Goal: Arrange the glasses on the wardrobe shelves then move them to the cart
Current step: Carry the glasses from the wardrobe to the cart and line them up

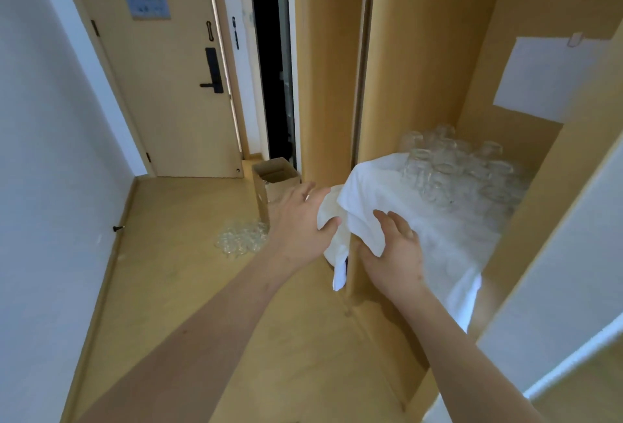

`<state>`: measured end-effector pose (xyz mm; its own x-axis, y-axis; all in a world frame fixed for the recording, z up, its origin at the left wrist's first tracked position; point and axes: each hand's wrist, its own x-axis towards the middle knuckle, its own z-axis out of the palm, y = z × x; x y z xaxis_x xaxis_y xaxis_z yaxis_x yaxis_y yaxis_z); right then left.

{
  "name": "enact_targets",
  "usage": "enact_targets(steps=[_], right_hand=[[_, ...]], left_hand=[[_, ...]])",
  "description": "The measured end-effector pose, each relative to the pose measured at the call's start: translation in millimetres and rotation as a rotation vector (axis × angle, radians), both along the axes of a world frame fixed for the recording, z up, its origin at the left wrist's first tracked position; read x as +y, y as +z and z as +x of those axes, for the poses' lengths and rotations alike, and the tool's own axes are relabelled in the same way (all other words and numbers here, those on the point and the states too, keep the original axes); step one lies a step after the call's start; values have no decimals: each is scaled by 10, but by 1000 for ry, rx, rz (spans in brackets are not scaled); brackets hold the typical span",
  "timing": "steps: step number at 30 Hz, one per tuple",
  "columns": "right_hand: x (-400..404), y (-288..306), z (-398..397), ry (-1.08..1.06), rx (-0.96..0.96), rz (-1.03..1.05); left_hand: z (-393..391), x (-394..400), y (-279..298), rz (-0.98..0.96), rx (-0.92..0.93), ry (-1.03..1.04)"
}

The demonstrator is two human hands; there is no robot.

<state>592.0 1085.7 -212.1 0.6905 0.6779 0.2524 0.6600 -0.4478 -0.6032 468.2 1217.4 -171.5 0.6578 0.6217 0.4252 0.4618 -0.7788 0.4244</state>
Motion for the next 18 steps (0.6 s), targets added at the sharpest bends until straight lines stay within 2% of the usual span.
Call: enact_targets(steps=[8,18], right_hand=[[523,29,952,-90,-35,-42],[1144,112,1699,-228,-74,-108]], left_hand=[[1088,677,-98,-22,-6,-122],[2078,1260,-150,-76,-8,-293]])
